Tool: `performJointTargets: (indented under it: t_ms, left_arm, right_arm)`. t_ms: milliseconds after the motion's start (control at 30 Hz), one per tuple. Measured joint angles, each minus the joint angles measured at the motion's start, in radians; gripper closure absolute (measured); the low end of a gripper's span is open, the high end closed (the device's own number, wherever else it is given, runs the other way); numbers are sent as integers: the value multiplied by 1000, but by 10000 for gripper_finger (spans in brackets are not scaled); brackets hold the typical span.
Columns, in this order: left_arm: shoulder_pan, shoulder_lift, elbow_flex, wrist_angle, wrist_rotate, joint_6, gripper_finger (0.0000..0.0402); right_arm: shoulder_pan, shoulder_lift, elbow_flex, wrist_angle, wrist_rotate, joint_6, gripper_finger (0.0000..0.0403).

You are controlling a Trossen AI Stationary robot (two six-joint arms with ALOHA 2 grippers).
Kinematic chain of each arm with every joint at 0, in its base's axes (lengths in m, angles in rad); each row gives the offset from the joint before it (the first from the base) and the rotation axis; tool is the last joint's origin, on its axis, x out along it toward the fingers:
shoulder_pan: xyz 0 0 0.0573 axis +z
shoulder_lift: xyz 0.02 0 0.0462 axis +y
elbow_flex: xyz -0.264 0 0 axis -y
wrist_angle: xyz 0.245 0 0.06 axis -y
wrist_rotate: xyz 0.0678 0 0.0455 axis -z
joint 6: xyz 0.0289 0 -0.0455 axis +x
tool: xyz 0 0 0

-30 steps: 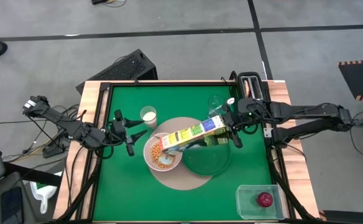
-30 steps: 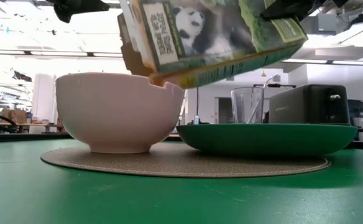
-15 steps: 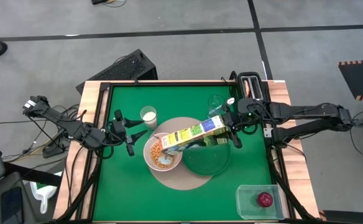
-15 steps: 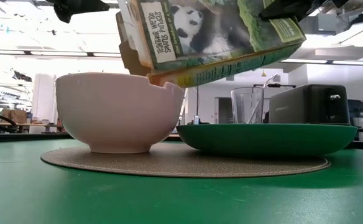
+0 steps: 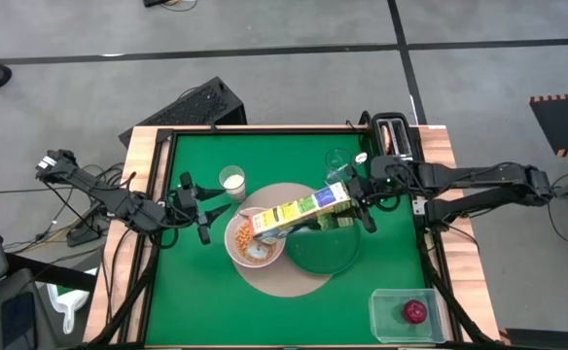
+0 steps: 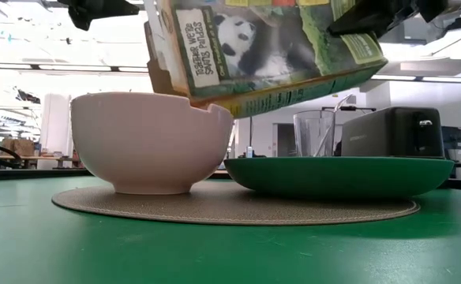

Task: Arrange a breakfast setting
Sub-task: Pour the cereal from the cereal box into the bowl

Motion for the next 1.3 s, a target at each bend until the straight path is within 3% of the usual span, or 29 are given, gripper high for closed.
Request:
performJointTargets:
  t_ms: [567,1133,1300]
  left_arm:
    - [11,44,-2,4,-2,-16,221]
    - [11,46,-2,23,1,-22,221]
    - [11,46,-2,23,1,-22,221]
  right_arm:
    - [-8,-105,-158,247,-23,67,209]
    - [-13,-112,-172,243,-49,70,209]
    - [-23,-130,-277,374,-52,111,209]
